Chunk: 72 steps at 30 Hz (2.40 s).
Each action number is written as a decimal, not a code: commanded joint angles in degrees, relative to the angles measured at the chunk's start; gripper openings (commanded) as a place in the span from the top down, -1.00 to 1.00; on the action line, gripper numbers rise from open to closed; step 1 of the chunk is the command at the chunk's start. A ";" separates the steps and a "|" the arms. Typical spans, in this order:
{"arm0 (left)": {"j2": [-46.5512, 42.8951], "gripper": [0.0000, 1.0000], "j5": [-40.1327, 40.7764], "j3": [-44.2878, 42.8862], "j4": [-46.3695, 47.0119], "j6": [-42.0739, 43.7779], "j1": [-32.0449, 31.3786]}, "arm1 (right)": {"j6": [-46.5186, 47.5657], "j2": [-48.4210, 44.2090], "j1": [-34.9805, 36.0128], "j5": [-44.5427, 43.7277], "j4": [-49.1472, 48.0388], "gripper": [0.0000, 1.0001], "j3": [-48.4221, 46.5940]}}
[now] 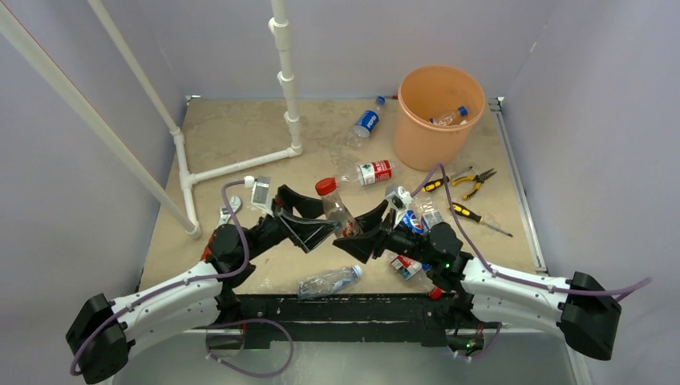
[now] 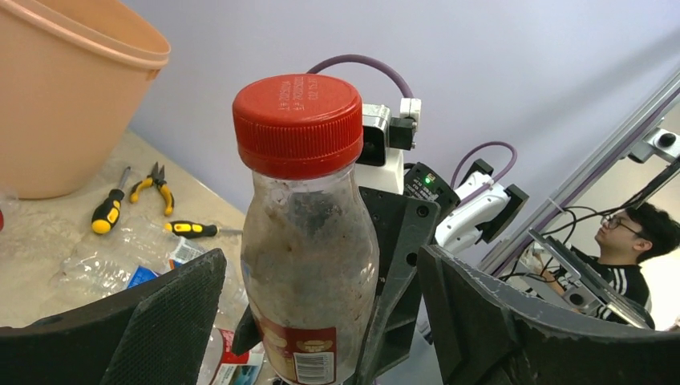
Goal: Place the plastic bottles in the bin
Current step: Pick up the plastic bottle at the center of the board.
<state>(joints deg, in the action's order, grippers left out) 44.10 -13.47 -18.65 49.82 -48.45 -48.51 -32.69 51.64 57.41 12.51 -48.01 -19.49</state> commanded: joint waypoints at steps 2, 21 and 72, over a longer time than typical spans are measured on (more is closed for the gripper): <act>3.47 -0.70 -4.04 -2.49 6.34 -1.36 -0.05 | -0.89 1.38 1.41 -3.78 -5.06 0.41 -1.34; 8.44 -0.39 -5.23 -2.33 12.03 -3.90 -0.05 | 1.20 4.43 4.94 -14.95 -0.13 0.42 -2.63; -3.95 1.00 -3.73 -26.61 -59.72 40.19 -0.03 | 17.75 7.35 4.62 -18.52 65.71 -0.87 -54.93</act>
<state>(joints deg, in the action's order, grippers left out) 42.50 -15.09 -42.96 -9.23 -12.67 -48.40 -15.51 59.61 62.57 -6.17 15.62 -72.73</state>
